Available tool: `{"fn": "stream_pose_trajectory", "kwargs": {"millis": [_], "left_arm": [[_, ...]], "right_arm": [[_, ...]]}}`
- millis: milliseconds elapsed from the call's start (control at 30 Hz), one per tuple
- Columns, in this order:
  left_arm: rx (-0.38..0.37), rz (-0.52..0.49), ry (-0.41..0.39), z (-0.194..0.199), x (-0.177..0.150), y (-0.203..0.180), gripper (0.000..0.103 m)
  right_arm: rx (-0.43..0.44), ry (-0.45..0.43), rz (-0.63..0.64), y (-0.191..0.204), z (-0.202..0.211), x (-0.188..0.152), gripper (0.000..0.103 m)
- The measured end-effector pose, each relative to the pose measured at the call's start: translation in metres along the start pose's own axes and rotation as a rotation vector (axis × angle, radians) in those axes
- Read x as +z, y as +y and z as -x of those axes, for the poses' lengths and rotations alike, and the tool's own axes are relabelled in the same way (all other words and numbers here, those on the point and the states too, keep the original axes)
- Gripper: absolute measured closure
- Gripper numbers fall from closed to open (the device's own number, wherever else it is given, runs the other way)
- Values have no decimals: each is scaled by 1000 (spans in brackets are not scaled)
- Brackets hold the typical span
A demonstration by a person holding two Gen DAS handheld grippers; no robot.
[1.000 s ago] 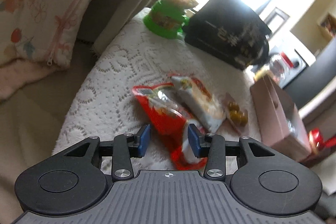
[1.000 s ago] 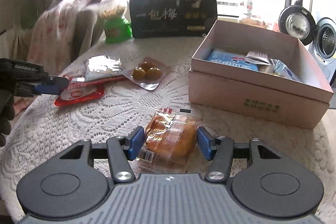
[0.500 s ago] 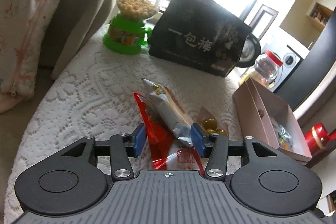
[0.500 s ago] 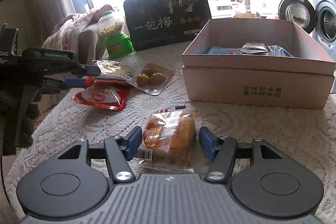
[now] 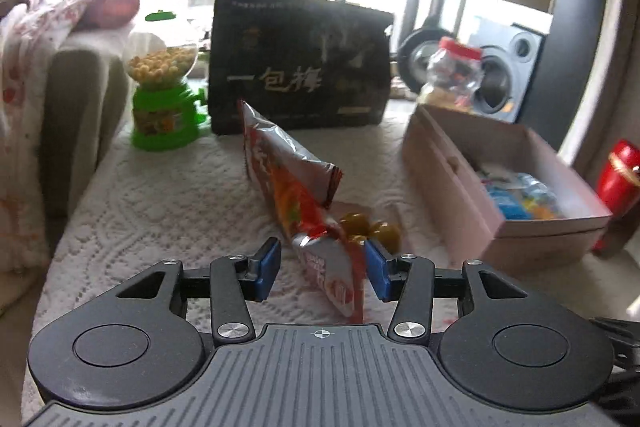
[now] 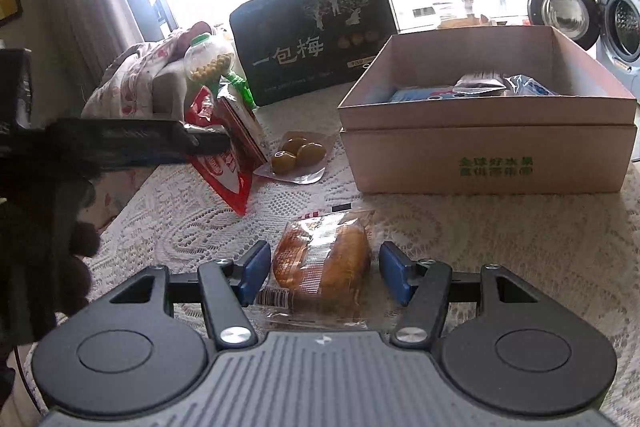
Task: Organize snacks
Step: 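Lift both held snacks and carry them over the pink box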
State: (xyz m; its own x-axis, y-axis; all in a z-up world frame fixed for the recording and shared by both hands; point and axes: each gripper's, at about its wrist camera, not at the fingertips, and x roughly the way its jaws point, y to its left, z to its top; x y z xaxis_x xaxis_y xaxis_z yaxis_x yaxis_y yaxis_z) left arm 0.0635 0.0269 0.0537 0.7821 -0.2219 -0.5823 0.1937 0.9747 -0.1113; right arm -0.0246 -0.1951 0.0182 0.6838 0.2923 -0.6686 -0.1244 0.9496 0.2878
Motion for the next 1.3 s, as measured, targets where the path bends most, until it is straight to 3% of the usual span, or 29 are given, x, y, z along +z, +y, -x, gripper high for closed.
{"fn": "stream_pose_trajectory", "kwargs": {"millis": [167, 267, 633, 700, 767, 1000, 1167, 1300], "left_arm": [[76, 47, -20, -17, 6, 9, 53], [86, 48, -2, -22, 4, 11, 62], [30, 103, 11, -3, -4, 23, 67], [0, 91, 20, 8, -7, 20, 70], [-32, 69, 28, 22, -11, 15, 71], [-193, 35, 87, 57, -32, -9, 71], [-339, -21, 180, 55, -46, -41, 71], [-353, -43, 196, 46, -53, -52, 71]], "right_arm": [[-1, 1, 1, 0, 0, 0, 42], [-3, 3, 4, 0, 0, 0, 42], [-40, 20, 48, 9, -3, 1, 40], [-66, 22, 76, 14, -1, 1, 41], [-87, 25, 95, 18, 4, 1, 49], [-141, 9, 107, 13, 40, -2, 49], [-244, 27, 107, 2, 51, -9, 49], [-254, 54, 84, -6, 48, -17, 47]]}}
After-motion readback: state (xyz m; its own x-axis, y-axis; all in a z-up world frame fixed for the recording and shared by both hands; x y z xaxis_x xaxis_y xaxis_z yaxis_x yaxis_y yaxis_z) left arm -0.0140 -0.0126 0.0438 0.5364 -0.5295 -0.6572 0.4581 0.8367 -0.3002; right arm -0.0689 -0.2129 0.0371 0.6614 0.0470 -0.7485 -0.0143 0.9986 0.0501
